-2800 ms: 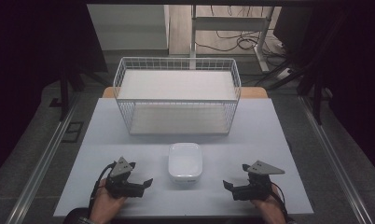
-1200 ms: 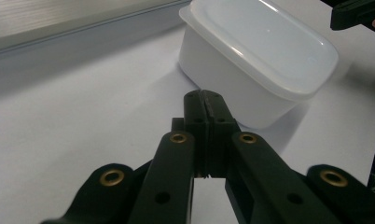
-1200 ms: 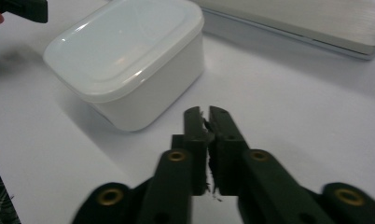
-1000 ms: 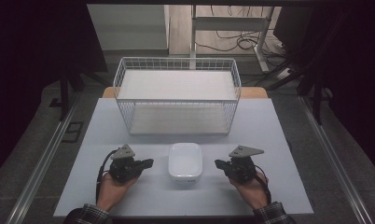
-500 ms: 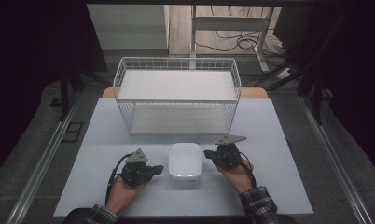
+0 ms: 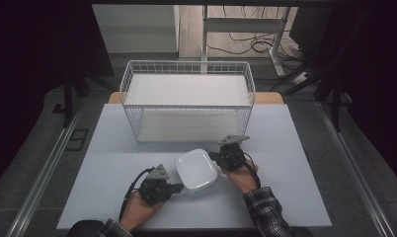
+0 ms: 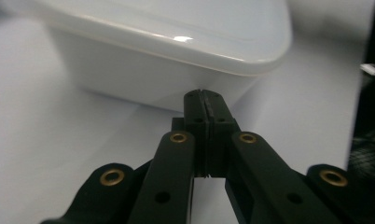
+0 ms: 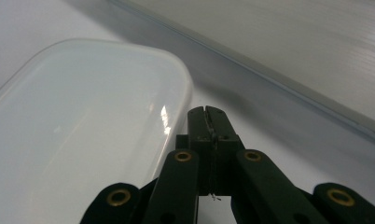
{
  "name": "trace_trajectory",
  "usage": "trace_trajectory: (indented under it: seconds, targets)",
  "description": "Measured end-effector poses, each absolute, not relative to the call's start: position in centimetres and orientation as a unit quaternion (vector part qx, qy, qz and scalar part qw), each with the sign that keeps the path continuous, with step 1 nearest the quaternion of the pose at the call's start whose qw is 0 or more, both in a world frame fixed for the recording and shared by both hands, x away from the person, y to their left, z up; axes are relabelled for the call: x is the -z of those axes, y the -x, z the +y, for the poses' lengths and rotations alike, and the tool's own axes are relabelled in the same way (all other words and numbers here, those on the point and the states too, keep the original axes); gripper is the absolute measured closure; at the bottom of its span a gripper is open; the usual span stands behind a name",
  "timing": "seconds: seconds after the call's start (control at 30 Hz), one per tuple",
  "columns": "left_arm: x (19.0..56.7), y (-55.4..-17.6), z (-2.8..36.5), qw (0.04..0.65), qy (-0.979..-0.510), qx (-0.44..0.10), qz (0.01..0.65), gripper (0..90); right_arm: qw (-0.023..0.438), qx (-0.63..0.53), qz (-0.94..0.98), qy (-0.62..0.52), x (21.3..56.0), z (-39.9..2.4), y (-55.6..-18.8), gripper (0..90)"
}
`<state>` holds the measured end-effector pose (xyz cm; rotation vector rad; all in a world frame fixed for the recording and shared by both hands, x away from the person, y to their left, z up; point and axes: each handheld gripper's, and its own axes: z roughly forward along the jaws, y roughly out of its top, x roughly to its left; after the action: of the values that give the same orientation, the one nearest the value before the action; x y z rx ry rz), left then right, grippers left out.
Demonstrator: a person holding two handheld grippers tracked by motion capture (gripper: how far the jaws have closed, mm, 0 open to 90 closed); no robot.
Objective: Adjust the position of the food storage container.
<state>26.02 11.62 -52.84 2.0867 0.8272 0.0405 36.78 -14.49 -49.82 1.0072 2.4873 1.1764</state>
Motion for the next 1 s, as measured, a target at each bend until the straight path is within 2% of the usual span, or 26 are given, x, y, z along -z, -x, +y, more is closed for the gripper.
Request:
trace_trajectory:
  seconds: [0.13,0.33,0.5,0.53,0.7,1.0]
  targets:
    - [52.6,-26.5,13.0,0.429,-0.832,-0.028,0.352,89.8,0.112,-0.395,0.848,-0.335,50.0,-14.6,-36.9,89.1]
    - [52.1,-29.4,16.1,0.429,-0.813,-0.054,0.391,89.8,0.113,-0.4,0.848,-0.328,49.1,-16.7,-33.7,89.0]
    - [52.0,-31.6,16.1,0.433,-0.81,-0.059,0.39,89.8,0.117,-0.398,0.849,-0.327,48.6,-17.9,-31.5,89.0]
    - [52.0,-32.0,16.0,0.433,-0.812,-0.06,0.386,89.7,0.106,-0.396,0.849,-0.334,48.7,-18.4,-30.2,89.0]
    - [52.8,-33.9,15.1,0.452,-0.808,-0.03,0.377,89.7,0.077,-0.386,0.858,-0.331,49.7,-18.2,-28.4,89.0]
    - [52.6,-32.7,14.9,0.447,-0.814,-0.018,0.37,89.7,0.065,-0.393,0.852,-0.34,50.1,-17.8,-29.1,88.9]
